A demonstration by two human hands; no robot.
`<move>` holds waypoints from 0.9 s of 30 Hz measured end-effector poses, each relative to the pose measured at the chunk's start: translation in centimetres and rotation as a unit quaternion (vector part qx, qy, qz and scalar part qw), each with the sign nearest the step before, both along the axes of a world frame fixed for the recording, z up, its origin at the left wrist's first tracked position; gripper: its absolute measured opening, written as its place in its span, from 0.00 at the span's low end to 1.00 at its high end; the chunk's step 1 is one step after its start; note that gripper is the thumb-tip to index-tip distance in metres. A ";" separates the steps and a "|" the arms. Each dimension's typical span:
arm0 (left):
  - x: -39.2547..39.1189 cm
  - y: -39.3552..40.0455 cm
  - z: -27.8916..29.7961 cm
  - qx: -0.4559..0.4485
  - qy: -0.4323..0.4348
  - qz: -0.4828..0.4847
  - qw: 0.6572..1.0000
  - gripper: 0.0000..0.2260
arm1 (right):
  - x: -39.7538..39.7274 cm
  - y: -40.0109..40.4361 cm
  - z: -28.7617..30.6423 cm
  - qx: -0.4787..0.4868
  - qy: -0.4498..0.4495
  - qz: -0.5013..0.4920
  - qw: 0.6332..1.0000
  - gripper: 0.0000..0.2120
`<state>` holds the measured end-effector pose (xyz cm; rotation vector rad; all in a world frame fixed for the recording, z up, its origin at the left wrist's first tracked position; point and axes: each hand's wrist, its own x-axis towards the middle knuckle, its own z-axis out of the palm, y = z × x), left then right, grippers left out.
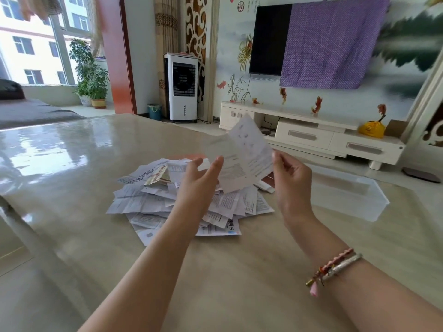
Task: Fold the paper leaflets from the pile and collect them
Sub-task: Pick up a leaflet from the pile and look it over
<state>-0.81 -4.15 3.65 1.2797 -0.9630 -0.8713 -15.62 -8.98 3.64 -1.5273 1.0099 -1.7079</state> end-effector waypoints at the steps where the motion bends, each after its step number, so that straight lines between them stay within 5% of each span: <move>1: -0.1 -0.1 0.1 -0.002 0.023 -0.008 1.000 0.32 | 0.2 0.2 -0.2 -0.013 0.014 0.021 1.000 0.12; 4: -0.7 -0.2 0.4 -0.019 0.098 -0.049 0.994 0.32 | 1.0 0.5 -0.8 -0.018 0.079 0.123 0.989 0.10; 7: -1.3 -0.3 0.2 -0.056 0.126 -0.054 0.989 0.12 | 1.6 0.9 -1.5 -0.011 0.183 0.232 0.955 0.15; 11: -0.7 -0.4 0.2 -0.066 0.097 -0.007 0.993 0.12 | 1.3 0.4 -1.5 0.040 0.143 0.184 0.972 0.14; 14: -0.4 -0.6 0.4 -0.066 -0.031 0.043 0.996 0.10 | -0.1 -0.5 -1.5 0.138 0.117 0.208 0.961 0.13; 18: 0.2 -1.5 0.0 -0.092 -0.182 0.085 0.975 0.09 | -1.1 -1.2 -1.8 0.156 0.052 0.249 0.954 0.15; 23: 1.3 -2.2 -1.6 -0.014 -0.476 0.087 0.875 0.17 | -2.2 -2.8 -2.4 0.161 0.007 0.153 0.975 0.15; 27: 1.5 -2.3 -3.3 0.046 -0.565 0.016 0.823 0.20 | -2.9 -4.2 -3.1 0.206 -0.032 0.113 0.972 0.10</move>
